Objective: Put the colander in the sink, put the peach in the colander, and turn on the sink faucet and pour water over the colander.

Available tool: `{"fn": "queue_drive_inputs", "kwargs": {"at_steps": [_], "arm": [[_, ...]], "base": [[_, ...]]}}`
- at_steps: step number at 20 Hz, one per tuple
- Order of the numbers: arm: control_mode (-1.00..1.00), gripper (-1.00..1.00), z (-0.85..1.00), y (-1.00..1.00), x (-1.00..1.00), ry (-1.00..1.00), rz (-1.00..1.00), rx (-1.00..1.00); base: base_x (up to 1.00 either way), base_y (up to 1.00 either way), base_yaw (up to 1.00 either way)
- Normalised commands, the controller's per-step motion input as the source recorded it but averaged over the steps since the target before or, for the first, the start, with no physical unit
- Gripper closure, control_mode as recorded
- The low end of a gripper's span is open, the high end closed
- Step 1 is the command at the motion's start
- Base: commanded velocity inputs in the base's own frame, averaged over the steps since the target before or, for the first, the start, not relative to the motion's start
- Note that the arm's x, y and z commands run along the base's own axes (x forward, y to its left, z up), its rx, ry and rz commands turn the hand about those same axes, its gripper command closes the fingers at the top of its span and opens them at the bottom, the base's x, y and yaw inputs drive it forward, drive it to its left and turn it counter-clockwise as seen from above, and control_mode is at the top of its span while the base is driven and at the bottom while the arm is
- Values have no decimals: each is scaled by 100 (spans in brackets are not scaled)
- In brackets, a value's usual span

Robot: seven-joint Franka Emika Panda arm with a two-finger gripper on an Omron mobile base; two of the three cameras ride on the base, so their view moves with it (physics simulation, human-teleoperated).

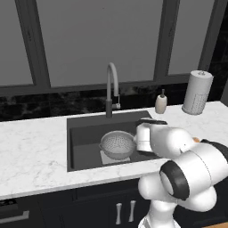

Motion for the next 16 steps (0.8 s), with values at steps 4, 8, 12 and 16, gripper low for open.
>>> {"fn": "queue_drive_inputs", "kwargs": {"at_steps": [4, 8, 12, 16], "arm": [[-100, -100, 100, -16, 0, 12, 1, 0], [-100, -100, 100, -16, 0, 9, 8, 0], [-100, -100, 100, -36, -15, 24, 4, -1], [-100, -100, 100, -61, -21, 35, 1, 0]], "base": [[0, 0, 0], [0, 0, 0], [0, 0, 0], [0, 0, 0]]}}
